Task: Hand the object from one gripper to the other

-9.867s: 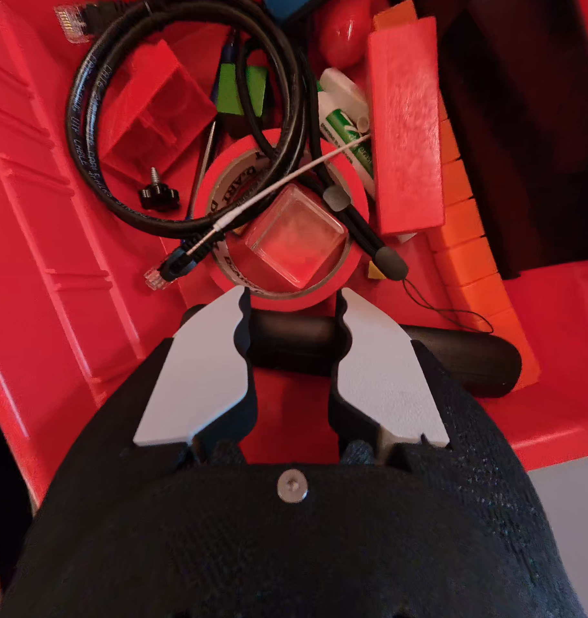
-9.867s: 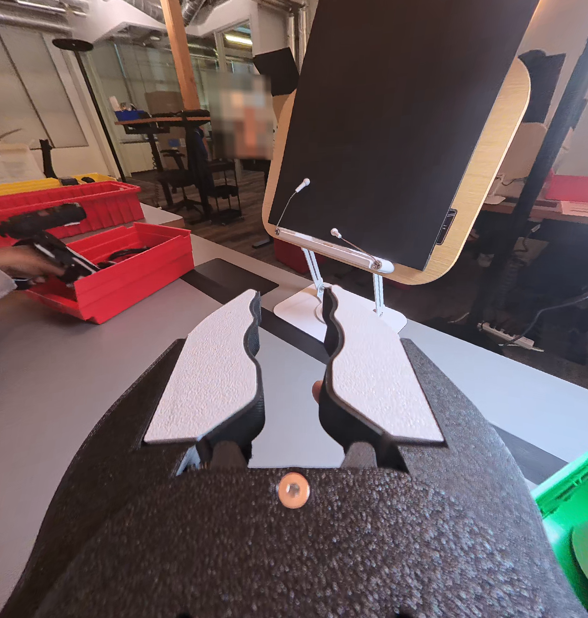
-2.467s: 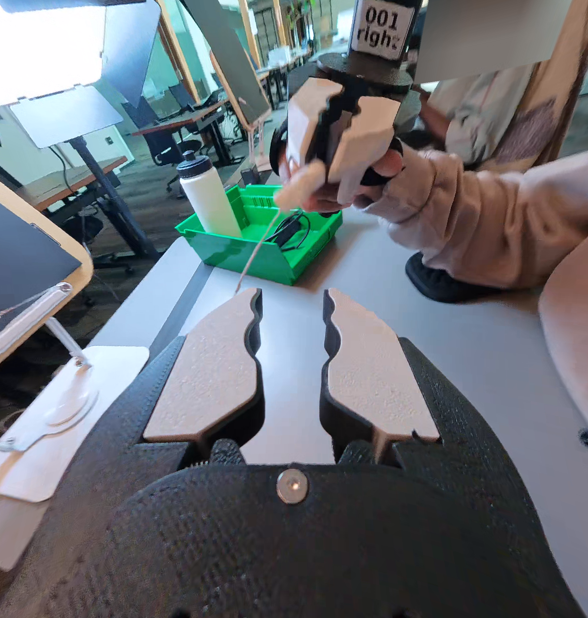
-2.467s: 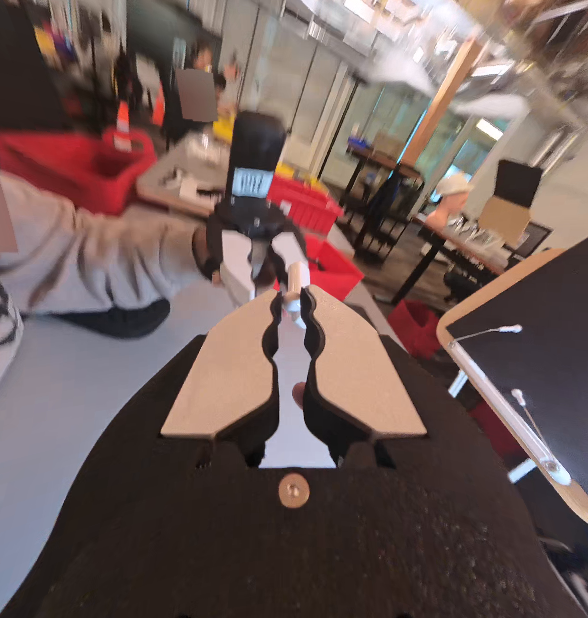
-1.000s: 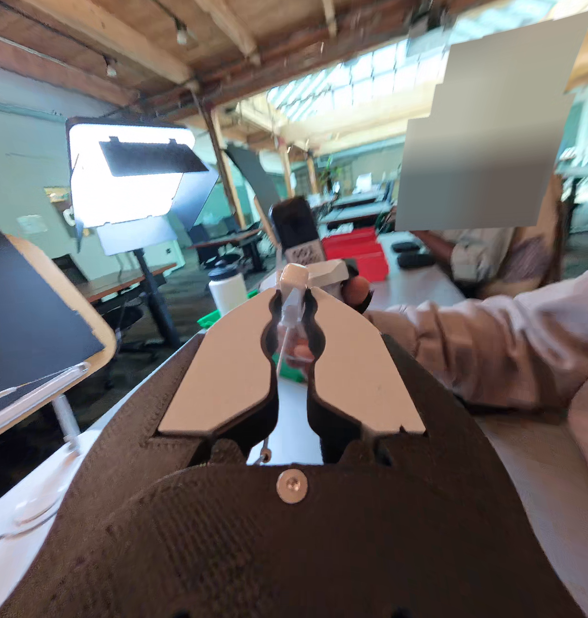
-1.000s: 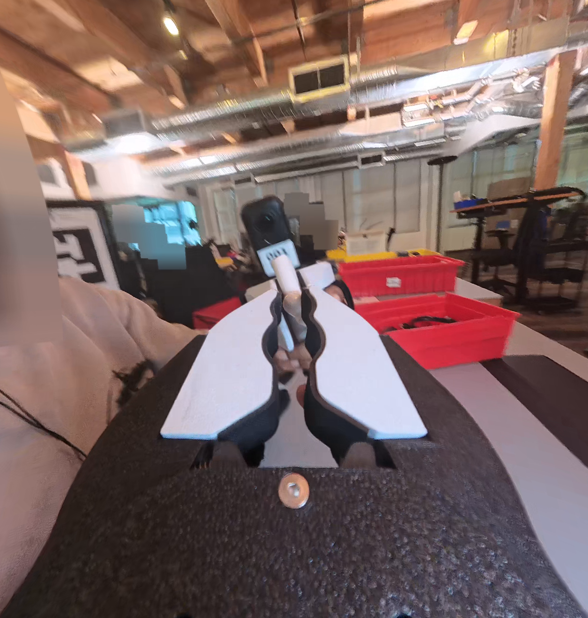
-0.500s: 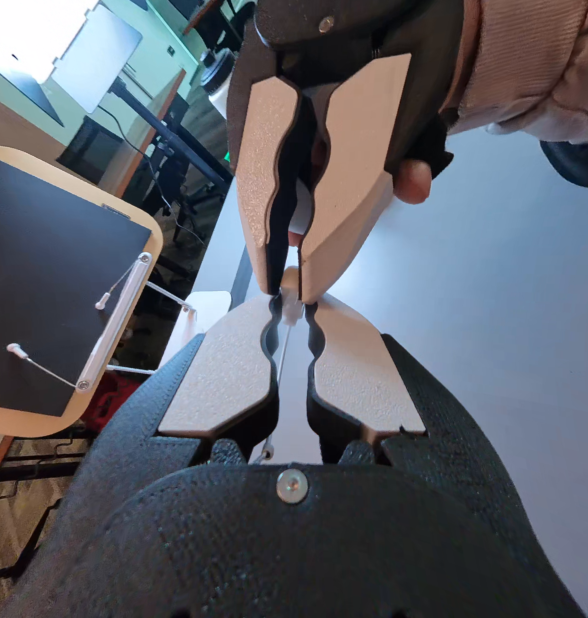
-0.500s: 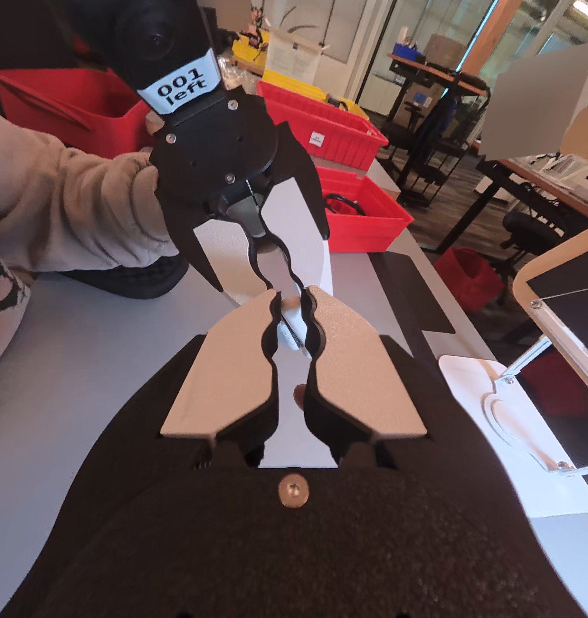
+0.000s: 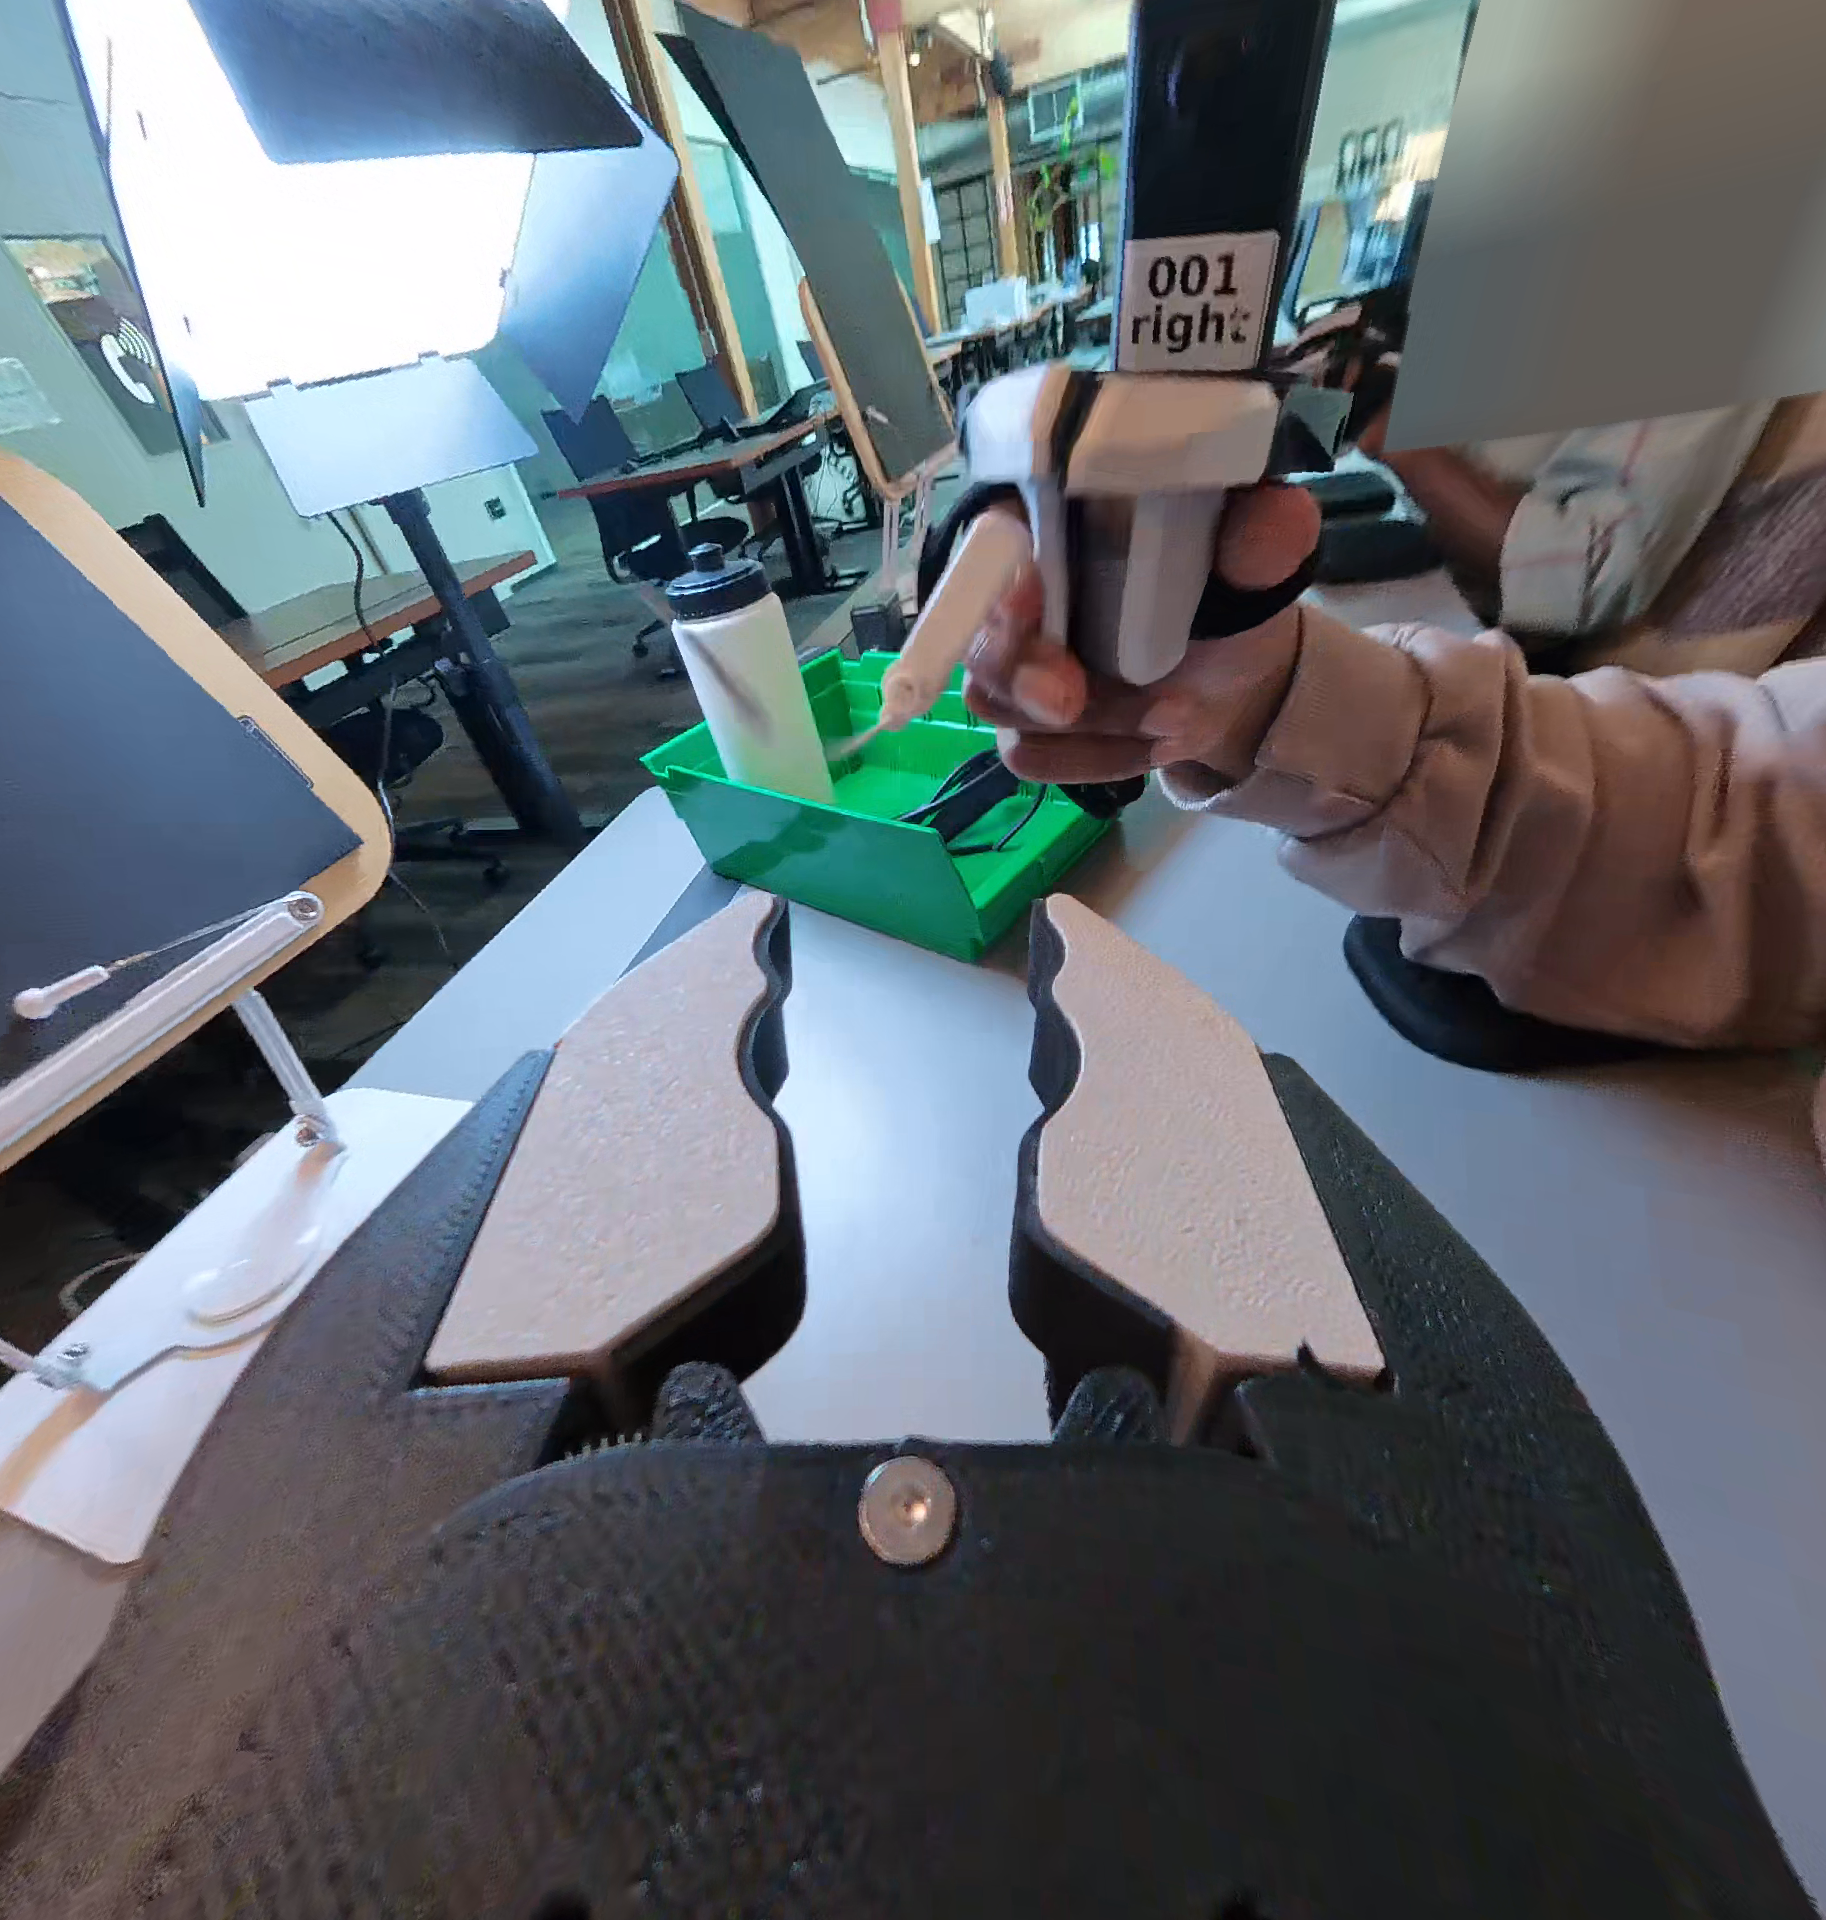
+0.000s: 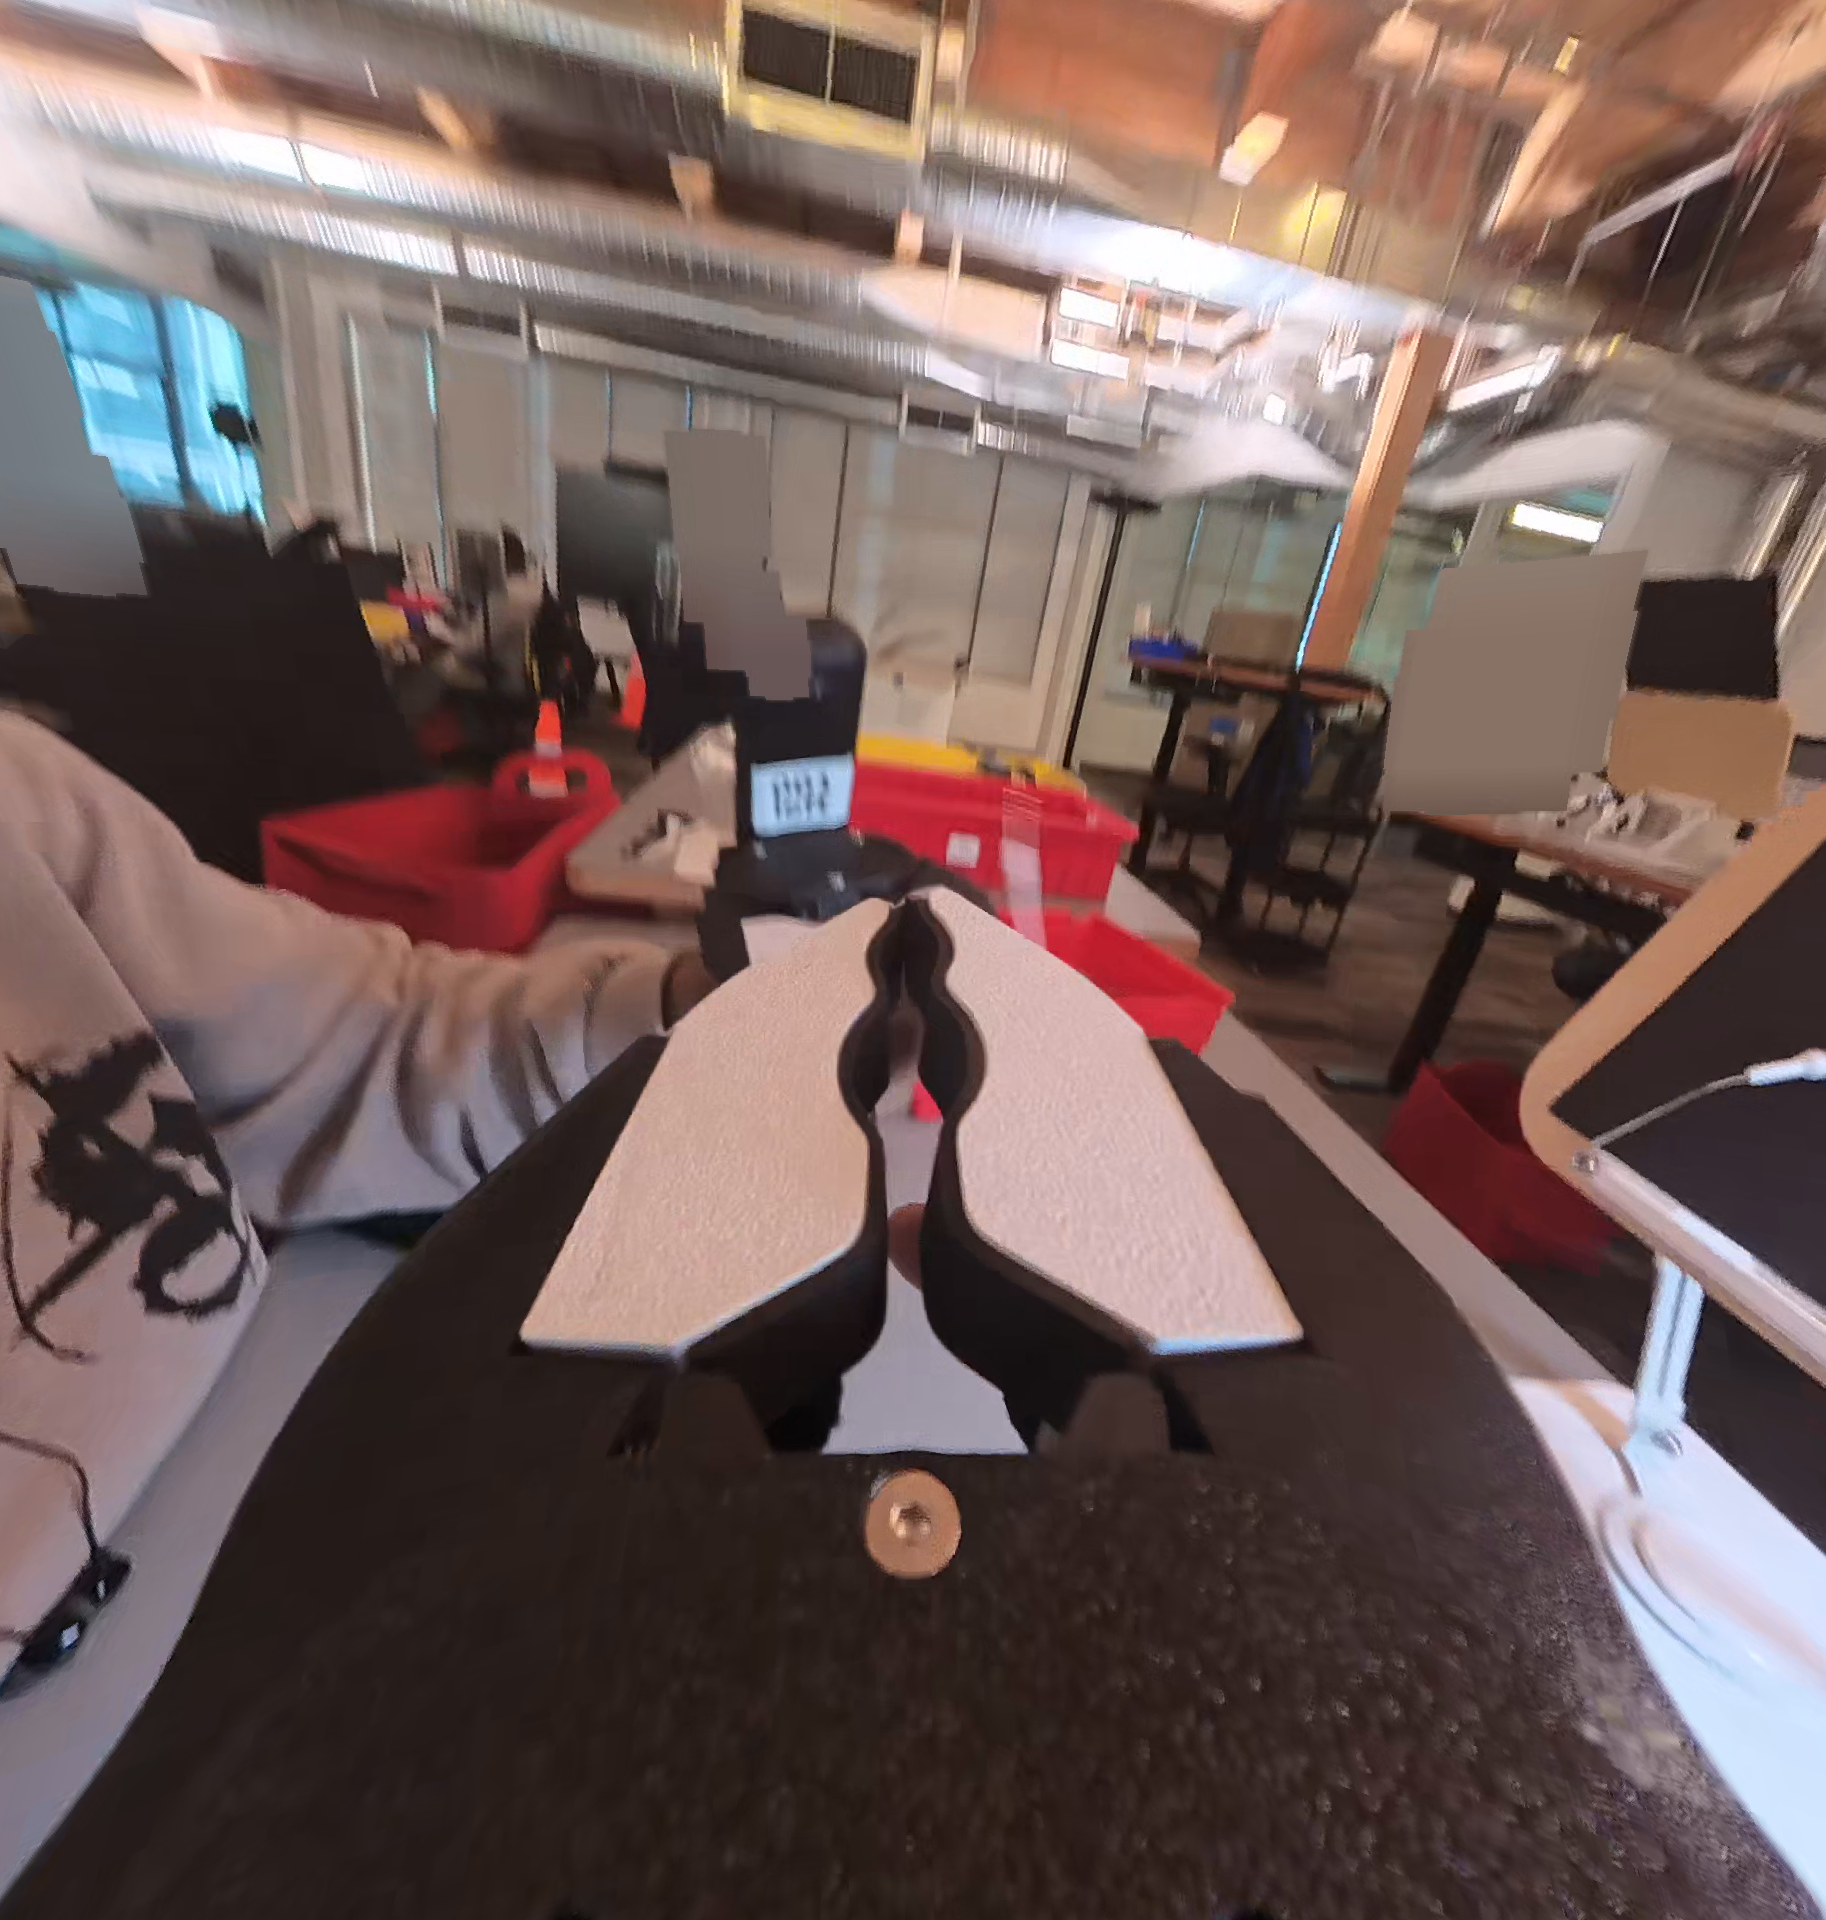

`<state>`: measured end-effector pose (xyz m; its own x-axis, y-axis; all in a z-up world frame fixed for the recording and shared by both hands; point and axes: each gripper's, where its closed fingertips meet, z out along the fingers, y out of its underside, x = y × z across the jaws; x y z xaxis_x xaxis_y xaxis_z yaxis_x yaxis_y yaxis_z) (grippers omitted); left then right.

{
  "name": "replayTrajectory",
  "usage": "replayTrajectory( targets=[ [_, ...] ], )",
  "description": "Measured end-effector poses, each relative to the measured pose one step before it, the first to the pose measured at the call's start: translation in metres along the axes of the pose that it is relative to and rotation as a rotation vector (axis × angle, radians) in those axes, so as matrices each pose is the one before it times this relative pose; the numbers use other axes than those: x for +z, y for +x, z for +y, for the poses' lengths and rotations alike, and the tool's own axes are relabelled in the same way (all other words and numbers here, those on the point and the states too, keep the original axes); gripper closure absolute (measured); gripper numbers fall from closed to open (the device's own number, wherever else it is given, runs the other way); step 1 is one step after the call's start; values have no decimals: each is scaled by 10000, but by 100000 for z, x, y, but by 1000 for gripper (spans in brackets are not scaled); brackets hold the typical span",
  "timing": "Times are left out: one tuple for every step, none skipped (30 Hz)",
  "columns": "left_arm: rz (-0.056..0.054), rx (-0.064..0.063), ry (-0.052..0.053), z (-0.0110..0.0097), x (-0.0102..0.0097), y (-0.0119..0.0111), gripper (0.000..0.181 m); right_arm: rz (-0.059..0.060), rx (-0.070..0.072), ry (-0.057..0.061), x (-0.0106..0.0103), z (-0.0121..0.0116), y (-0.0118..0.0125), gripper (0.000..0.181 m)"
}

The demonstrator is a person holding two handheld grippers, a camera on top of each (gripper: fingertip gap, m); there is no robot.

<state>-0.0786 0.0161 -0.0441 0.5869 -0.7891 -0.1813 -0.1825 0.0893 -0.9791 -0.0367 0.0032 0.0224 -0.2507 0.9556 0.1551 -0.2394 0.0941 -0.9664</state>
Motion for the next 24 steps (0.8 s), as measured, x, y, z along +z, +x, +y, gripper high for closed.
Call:
replayTrajectory(
  targets=[
    [69,-291,98,206,-101,-343,137,-57,181,472,-502,-893,111,181],
    [93,-312,94,213,-72,-285,136,-131,104,311,-445,-667,-49,181],
    [133,-307,134,120,-51,-168,137,43,-24,112,-337,-364,130,181],
    [153,-263,125,79,-20,-49,139,161,-104,-84,-243,-74,287,181],
    [80,-183,61,92,3,-92,139,126,-104,-139,-144,49,233,181],
    [2,-65,-1,108,20,-130,140,86,-73,-75,-108,20,175,181],
    [-3,31,-37,108,-4,-71,140,29,-11,1,-84,-39,88,181],
    [-23,69,-61,127,3,-71,140,-12,48,6,-49,-18,50,181],
    [-49,76,-69,107,-30,-92,140,41,18,-49,-32,57,124,181],
    [-41,63,-57,53,-51,-69,140,113,-59,-102,-44,122,208,181],
    [-10,42,-11,-63,-78,-8,140,128,-102,-118,-97,70,203,181],
    [-7,31,20,-152,-99,21,141,160,-103,-81,-205,-73,254,181],
    [-30,61,25,-192,-123,23,141,230,-100,-42,-326,-220,366,181],
    [-56,111,24,-194,-137,4,142,337,-112,-57,-438,-267,574,181],
    [-78,140,22,-176,-129,-40,143,420,-156,-101,-546,-223,751,181],
    [-84,125,16,-117,-111,-81,144,516,-196,-142,-614,-130,950,181],
    [-70,72,6,-46,-80,-121,144,539,-177,-121,-649,-65,1052,181],
    [-46,8,-6,9,-71,-127,144,495,-83,-119,-601,6,1060,181],
    [-46,-40,-21,74,-45,-151,144,408,10,-176,-502,157,999,180],
    [-59,-43,-15,76,-33,-173,144,340,63,-249,-373,352,924,178],
    [-58,-28,3,51,-32,-167,144,298,47,-288,-236,529,846,176],
    [-31,-24,8,24,-47,-113,144,296,33,-332,-92,721,824,174],
    [-28,-25,2,20,-44,-104,144,246,39,-414,96,927,708,171],
    [-58,-5,-2,-6,-61,-145,144,197,43,-509,259,1127,588,168]
  ],
)
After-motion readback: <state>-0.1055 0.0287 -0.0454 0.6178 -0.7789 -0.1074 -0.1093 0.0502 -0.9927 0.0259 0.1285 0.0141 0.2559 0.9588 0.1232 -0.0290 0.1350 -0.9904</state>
